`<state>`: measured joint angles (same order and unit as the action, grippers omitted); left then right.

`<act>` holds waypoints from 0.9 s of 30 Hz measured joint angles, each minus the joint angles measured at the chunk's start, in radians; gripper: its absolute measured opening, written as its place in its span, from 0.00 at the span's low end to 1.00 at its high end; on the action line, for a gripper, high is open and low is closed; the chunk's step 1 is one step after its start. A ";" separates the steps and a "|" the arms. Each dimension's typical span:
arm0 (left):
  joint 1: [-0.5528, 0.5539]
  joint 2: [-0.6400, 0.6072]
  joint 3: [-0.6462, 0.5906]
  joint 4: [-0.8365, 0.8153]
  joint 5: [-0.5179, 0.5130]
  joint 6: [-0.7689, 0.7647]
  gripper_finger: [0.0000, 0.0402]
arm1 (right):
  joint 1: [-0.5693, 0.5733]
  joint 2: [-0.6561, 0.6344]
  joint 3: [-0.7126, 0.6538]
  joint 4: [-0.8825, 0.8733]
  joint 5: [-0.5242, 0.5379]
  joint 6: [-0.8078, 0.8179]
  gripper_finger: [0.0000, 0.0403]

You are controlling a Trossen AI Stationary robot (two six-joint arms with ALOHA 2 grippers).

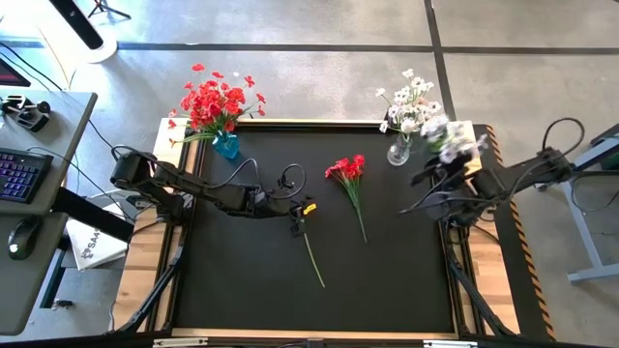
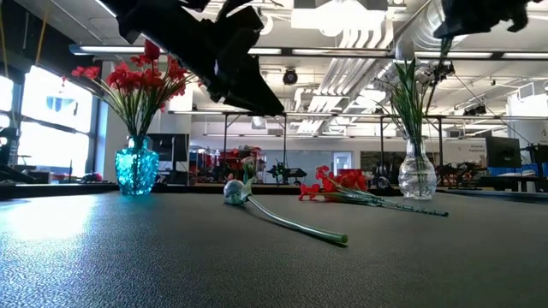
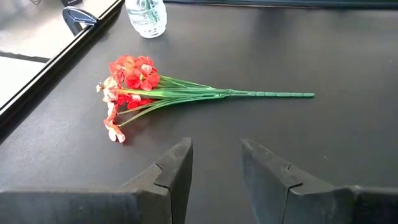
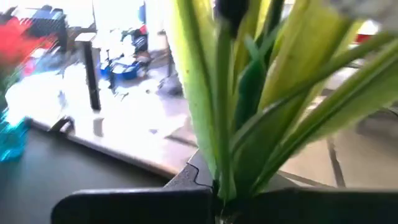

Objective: Sort flowers into vase by color
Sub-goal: Put the white orchid into the transparent vase

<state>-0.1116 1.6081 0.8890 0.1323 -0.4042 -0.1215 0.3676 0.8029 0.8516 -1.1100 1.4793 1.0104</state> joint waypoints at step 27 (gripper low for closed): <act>0.000 0.000 0.000 0.035 0.000 0.002 0.30 | -0.257 -0.015 -0.132 0.255 0.008 -0.018 0.00</act>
<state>-0.1116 1.6081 0.8890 0.1669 -0.4038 -0.1200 0.1107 0.7875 0.7196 -0.8553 1.4869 0.9924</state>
